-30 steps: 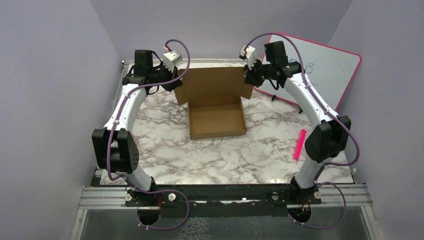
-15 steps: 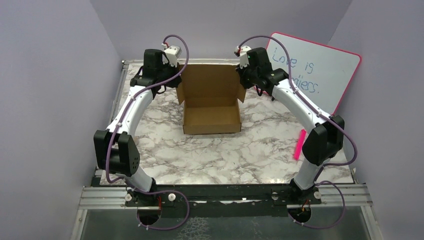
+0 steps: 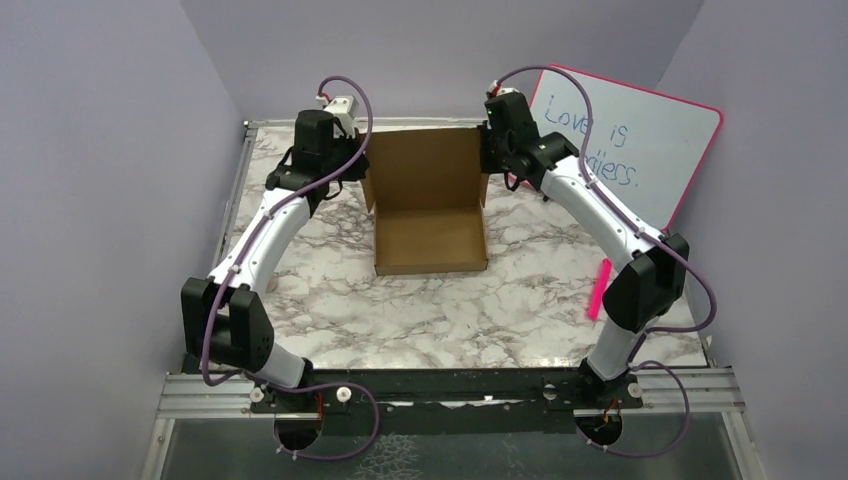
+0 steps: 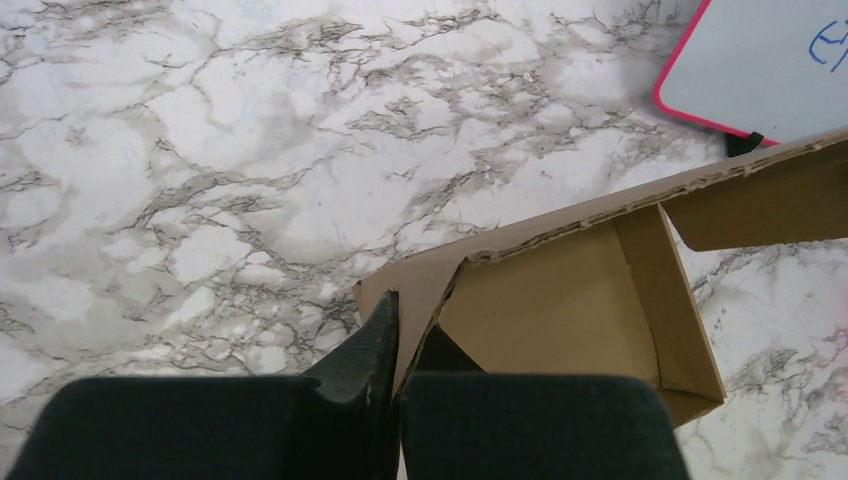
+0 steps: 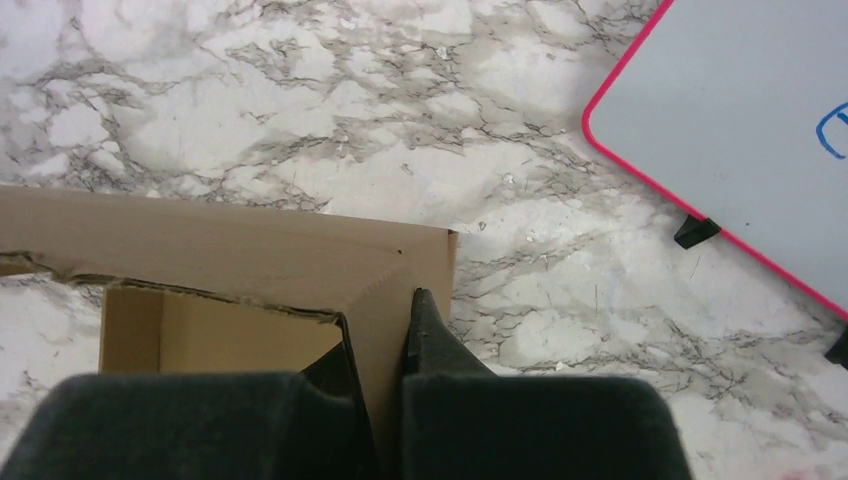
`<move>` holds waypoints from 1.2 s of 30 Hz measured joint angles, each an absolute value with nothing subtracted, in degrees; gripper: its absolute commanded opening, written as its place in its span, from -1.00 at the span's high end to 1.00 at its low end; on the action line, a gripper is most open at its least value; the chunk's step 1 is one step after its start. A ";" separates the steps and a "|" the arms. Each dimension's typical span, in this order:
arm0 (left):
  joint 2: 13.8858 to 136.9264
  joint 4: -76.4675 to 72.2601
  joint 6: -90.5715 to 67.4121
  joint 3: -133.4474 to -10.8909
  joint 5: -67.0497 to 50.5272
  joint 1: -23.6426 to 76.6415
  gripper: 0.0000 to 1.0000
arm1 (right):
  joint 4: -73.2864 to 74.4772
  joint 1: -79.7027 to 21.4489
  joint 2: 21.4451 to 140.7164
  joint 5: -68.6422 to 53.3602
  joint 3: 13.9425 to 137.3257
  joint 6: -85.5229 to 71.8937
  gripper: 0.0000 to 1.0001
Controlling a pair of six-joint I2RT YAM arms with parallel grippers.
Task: Fold the paper box
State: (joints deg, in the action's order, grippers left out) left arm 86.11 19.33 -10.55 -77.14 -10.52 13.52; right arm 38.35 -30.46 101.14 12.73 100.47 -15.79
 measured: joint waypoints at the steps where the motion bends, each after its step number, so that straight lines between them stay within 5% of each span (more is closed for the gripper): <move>1: 85.73 18.94 -11.07 -76.60 -10.35 13.61 1.00 | 38.70 -30.74 101.14 13.56 100.66 -16.84 0.98; 8: 83.79 14.48 -15.40 -72.23 -7.42 14.98 0.92 | 39.55 -31.92 101.14 17.91 100.49 -22.50 0.98; 24: 78.98 14.37 -12.69 -71.55 -3.36 14.85 0.02 | 30.63 -31.42 93.27 15.25 88.20 -15.73 0.06; 36: 71.33 15.14 -2.02 -64.77 -8.62 7.55 -0.19 | 20.80 -24.91 82.70 0.91 74.76 -3.38 -0.27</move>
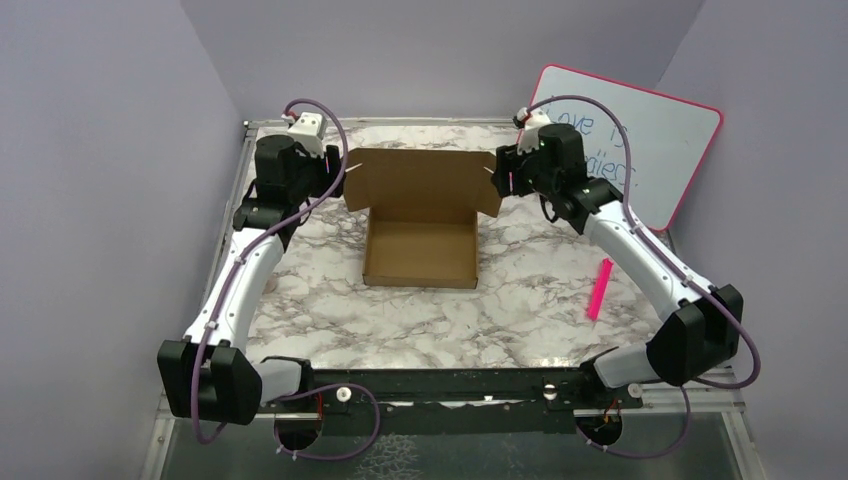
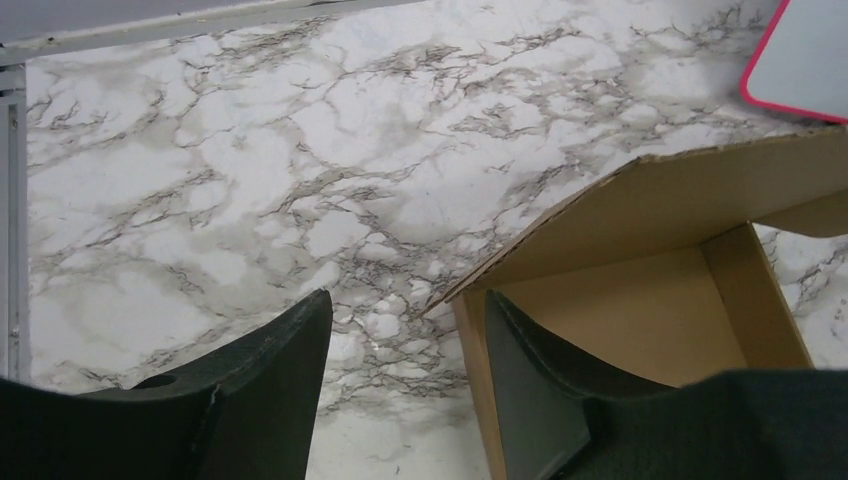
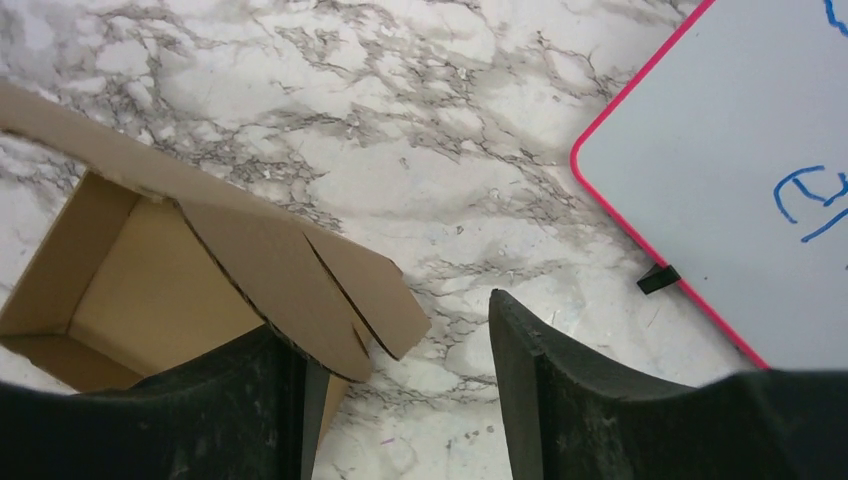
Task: Fold the paper box
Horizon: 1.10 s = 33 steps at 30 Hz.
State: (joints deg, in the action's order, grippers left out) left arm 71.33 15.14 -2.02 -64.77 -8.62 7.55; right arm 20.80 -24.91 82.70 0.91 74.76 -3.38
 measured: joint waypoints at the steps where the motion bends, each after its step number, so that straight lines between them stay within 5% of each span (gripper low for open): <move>1: 70.72 15.09 -1.21 -64.03 -9.26 7.18 -0.19 | 19.70 -24.27 81.56 -0.54 73.30 -2.22 -0.27; 12: 67.83 10.61 9.17 -55.33 -20.45 6.00 -0.16 | 8.01 -19.81 76.14 -16.14 62.83 6.00 -0.06; 25: 73.95 5.63 13.37 -55.24 -33.06 0.23 -0.08 | 4.10 -19.81 77.49 -21.04 60.69 7.20 0.10; 33: 80.18 5.02 14.35 -59.09 -43.20 -3.25 0.17 | 2.85 -19.81 77.49 -22.46 60.05 7.22 0.24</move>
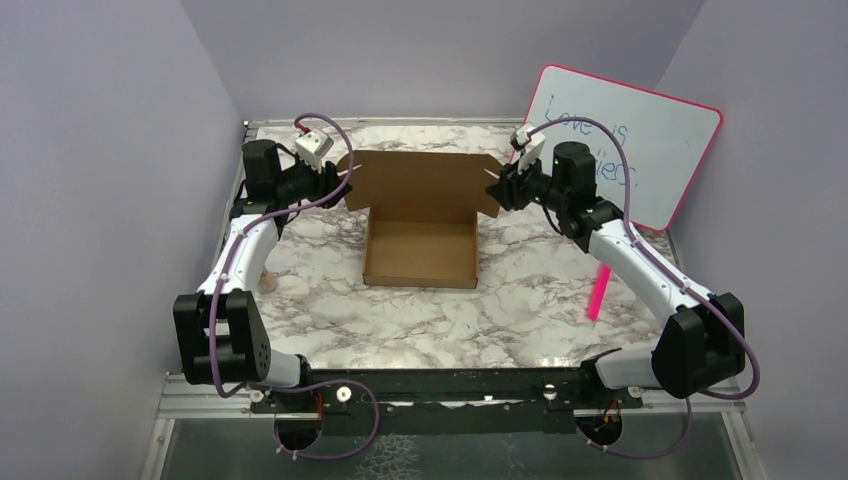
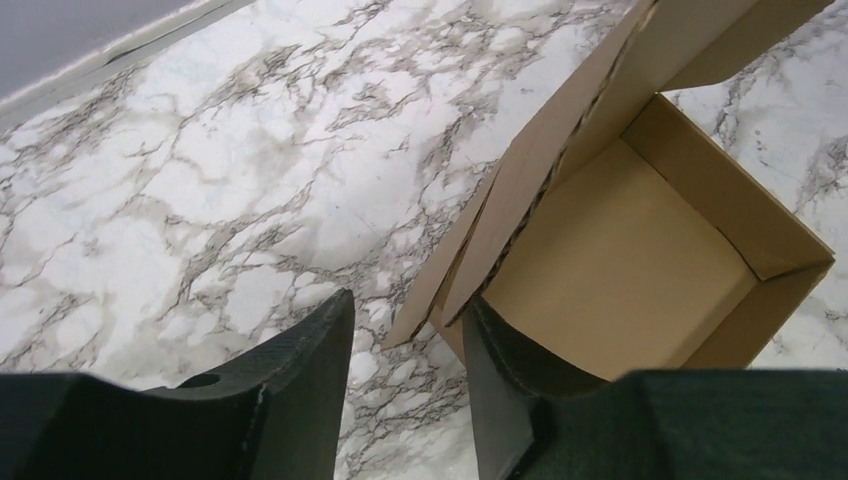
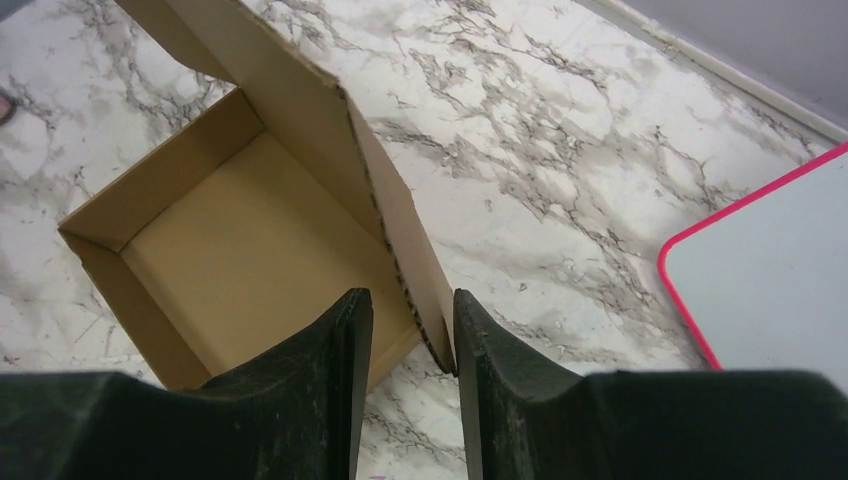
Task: Fold the paper box
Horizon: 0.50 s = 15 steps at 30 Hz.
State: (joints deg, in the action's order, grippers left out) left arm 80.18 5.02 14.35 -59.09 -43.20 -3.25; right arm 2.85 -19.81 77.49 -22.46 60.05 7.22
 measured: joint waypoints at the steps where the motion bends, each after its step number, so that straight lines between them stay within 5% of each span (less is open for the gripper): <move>1: 80.53 4.95 14.50 -59.37 -44.38 -3.33 0.23 | 2.55 -19.81 77.49 -22.68 59.79 7.09 0.26; 6: 81.03 4.78 15.09 -59.46 -48.71 -3.38 0.56 | 0.95 -19.81 77.62 -23.77 58.52 6.37 0.40; 15: 81.10 2.98 11.16 -59.07 -50.15 -3.36 0.78 | -3.11 -19.81 77.52 -24.01 56.10 0.67 0.67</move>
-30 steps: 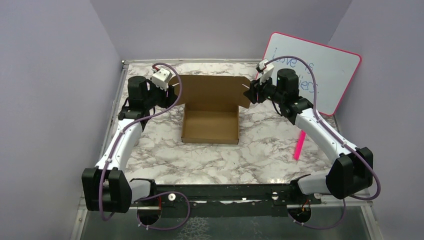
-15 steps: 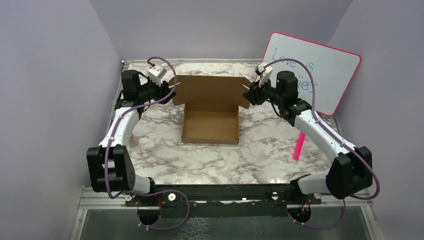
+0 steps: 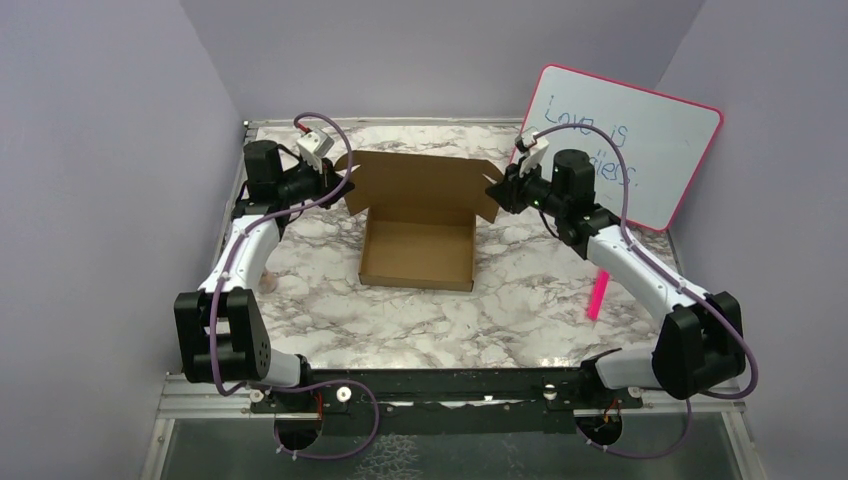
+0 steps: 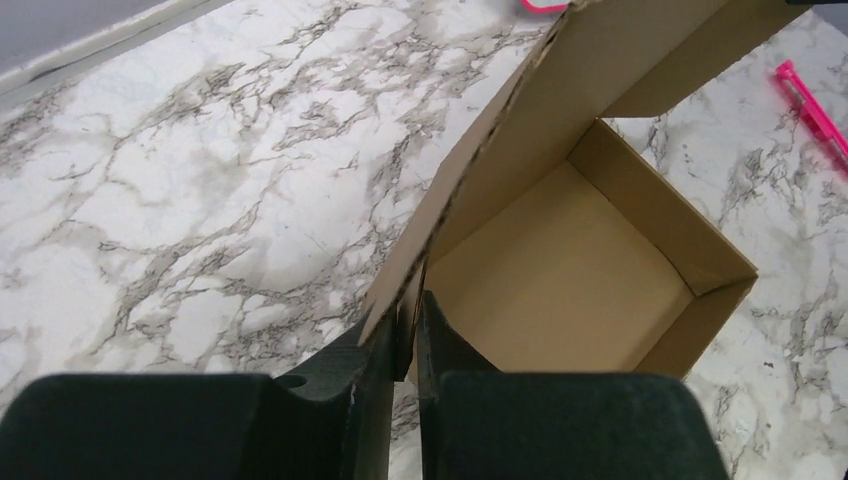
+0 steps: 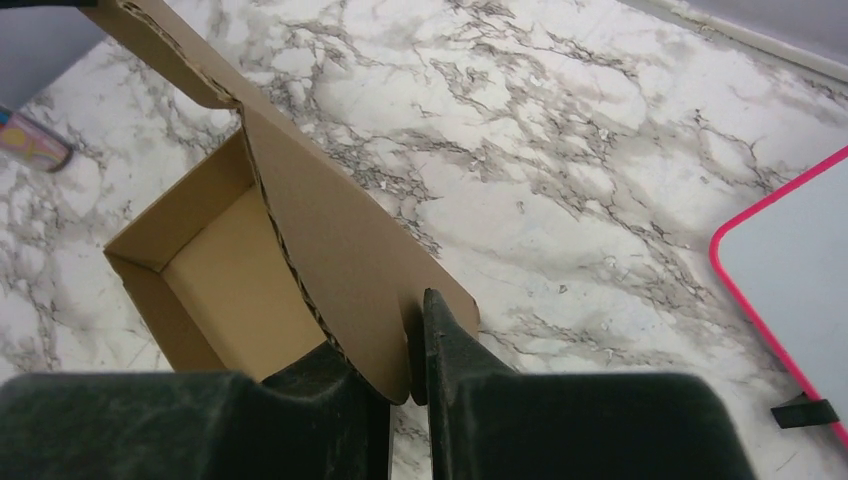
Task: Fold the paper box
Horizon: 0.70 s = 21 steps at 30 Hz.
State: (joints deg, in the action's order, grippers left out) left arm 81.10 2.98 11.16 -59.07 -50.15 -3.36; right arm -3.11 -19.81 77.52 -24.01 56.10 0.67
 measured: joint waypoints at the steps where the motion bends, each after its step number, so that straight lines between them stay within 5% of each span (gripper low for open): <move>1: 81.03 2.66 10.31 -58.83 -50.06 -3.22 0.80 | -3.79 -19.81 77.28 -23.73 55.55 -0.47 0.69; 21: 72.25 -7.44 -14.20 -48.93 -19.11 10.02 0.81 | -9.21 -30.79 75.64 4.80 53.28 -9.04 0.71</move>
State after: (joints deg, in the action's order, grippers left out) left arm 72.25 -7.44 -14.20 -48.93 -19.11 10.02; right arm -9.21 -30.79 75.64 4.80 53.28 -9.04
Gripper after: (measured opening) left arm 0.099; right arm 0.137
